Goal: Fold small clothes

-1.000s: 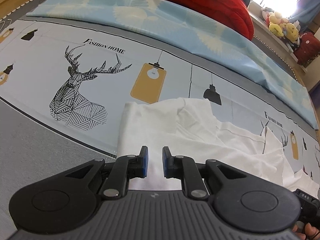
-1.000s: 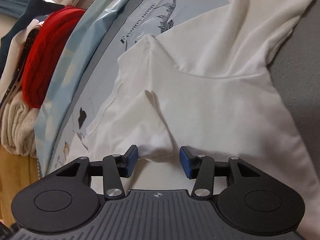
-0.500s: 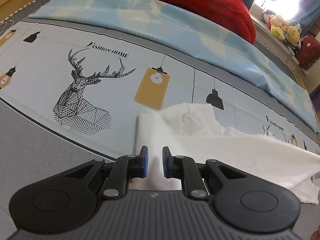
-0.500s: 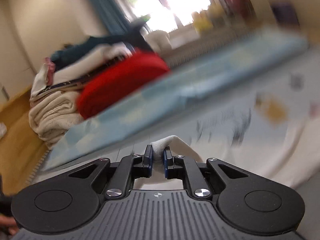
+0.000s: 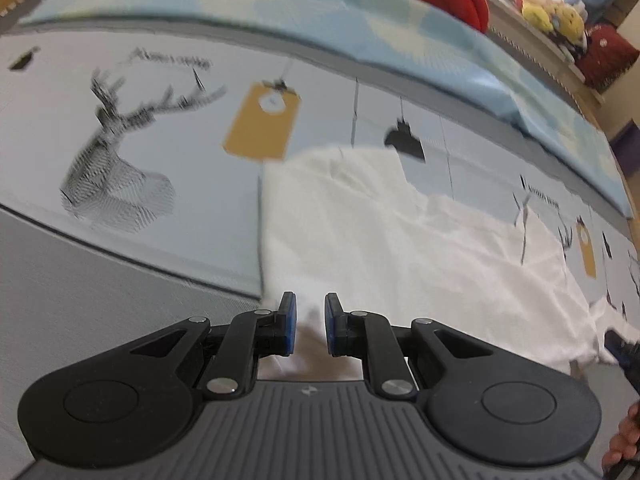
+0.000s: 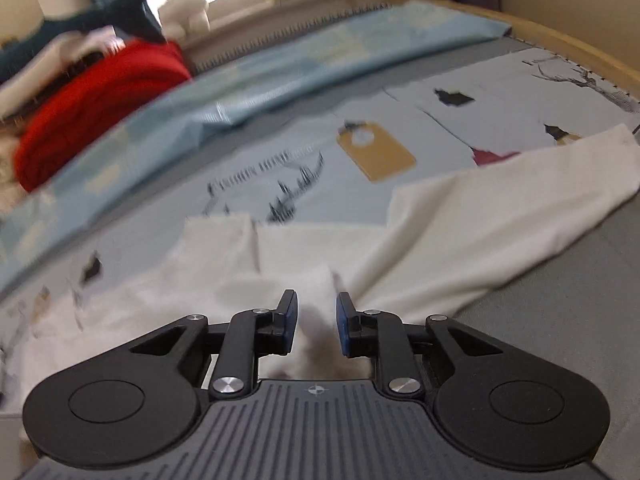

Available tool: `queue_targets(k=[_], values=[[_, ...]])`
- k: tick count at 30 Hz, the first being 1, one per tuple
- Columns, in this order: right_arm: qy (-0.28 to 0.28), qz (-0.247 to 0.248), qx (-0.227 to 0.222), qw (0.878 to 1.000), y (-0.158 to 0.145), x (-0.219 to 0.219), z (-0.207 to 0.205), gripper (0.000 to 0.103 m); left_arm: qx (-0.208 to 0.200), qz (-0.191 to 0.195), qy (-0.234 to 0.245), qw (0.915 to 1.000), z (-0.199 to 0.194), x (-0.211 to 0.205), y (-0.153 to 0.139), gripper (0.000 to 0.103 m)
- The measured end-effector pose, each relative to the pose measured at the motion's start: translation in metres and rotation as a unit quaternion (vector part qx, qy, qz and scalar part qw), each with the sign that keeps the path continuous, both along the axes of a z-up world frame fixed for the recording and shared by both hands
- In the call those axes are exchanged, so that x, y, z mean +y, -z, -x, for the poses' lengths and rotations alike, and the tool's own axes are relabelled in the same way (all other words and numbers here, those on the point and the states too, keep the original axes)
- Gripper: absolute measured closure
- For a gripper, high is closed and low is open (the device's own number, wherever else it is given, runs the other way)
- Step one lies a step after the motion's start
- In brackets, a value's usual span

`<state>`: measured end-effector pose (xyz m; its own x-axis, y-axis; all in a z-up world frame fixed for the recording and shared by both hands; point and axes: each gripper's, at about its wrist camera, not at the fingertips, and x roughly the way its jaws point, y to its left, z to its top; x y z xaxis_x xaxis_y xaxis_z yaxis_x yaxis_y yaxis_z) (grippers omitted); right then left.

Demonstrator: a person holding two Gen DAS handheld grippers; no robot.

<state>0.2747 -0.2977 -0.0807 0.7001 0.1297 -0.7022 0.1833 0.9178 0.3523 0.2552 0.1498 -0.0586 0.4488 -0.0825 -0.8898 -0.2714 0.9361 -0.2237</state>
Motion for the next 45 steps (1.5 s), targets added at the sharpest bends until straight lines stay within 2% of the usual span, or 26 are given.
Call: queue_targets(k=[3,5,7,8,9,13,16,19,23,28,29,30,31,32,33,36,40,42,45], values=[[-0.019,-0.05,-0.003,0.999,0.004,-0.007,-0.006,0.081,0.039,0.002,0.007,0.9992,-0.001,-0.005,0.018,0.087],[-0.038,-0.076,0.039,0.996,0.015,-0.01,-0.013,0.077,0.068,-0.017,0.01,0.9975,-0.001,-0.009,0.028,0.087],[-0.031,-0.02,0.102,0.994,0.029,-0.009,-0.02,0.077,0.078,-0.023,0.011,0.9966,-0.001,-0.011,0.033,0.087],[-0.015,0.012,0.119,0.993,0.032,-0.013,-0.021,0.06,0.077,-0.026,0.011,0.9966,-0.001,-0.011,0.032,0.087],[0.005,0.01,0.119,0.993,0.031,-0.018,-0.021,0.054,0.074,-0.031,0.012,0.9967,-0.002,-0.012,0.03,0.087],[0.104,-0.01,0.049,0.993,0.007,-0.057,-0.012,0.057,0.044,-0.05,0.015,0.9976,-0.004,-0.02,0.016,0.083],[0.169,-0.015,0.025,0.985,0.007,-0.096,-0.008,0.056,0.029,-0.04,0.018,0.9986,-0.009,-0.029,0.008,0.081],[0.235,-0.06,0.032,0.969,0.022,-0.144,-0.002,0.056,0.026,-0.034,0.03,0.9986,-0.012,-0.039,0.007,0.081],[0.306,-0.084,0.032,0.948,0.045,-0.197,0.01,0.056,0.025,-0.032,0.04,0.9984,-0.014,-0.048,0.005,0.08],[0.364,-0.132,0.015,0.922,0.072,-0.238,0.023,0.056,0.02,-0.032,0.04,0.9985,-0.014,-0.051,0.001,0.08],[0.37,-0.144,0.007,0.918,0.076,-0.241,0.023,0.057,0.02,-0.032,0.04,0.9985,-0.014,-0.051,0.001,0.08],[0.373,-0.151,0.001,0.916,0.077,-0.242,0.022,0.068,0.02,-0.032,0.04,0.9985,-0.014,-0.05,0.001,0.08],[0.368,-0.159,-0.005,0.916,0.078,-0.243,0.022,0.078,0.021,-0.032,0.04,0.9985,-0.014,-0.05,0.001,0.08],[0.359,-0.173,-0.01,0.917,0.079,-0.241,0.019,0.094,0.021,-0.032,0.04,0.9985,-0.014,-0.049,0.001,0.08],[0.355,-0.176,-0.012,0.918,0.078,-0.239,0.014,0.099,0.021,-0.032,0.039,0.9985,-0.013,-0.048,0.001,0.08],[0.354,-0.128,-0.03,0.926,0.063,-0.223,0.006,0.101,0.019,-0.03,0.034,0.9988,-0.012,-0.043,-0.002,0.08],[0.337,-0.044,-0.062,0.938,0.027,-0.186,-0.005,0.101,0.013,-0.023,0.03,0.9992,-0.01,-0.038,-0.008,0.08],[0.307,-0.016,-0.088,0.947,0.005,-0.164,-0.011,0.101,0.01,-0.021,0.029,0.9993,-0.008,-0.035,-0.011,0.08],[0.229,0.014,-0.132,0.964,-0.029,-0.113,-0.021,0.101,0.008,-0.017,0.03,0.9994,-0.004,-0.032,-0.013,0.08]])
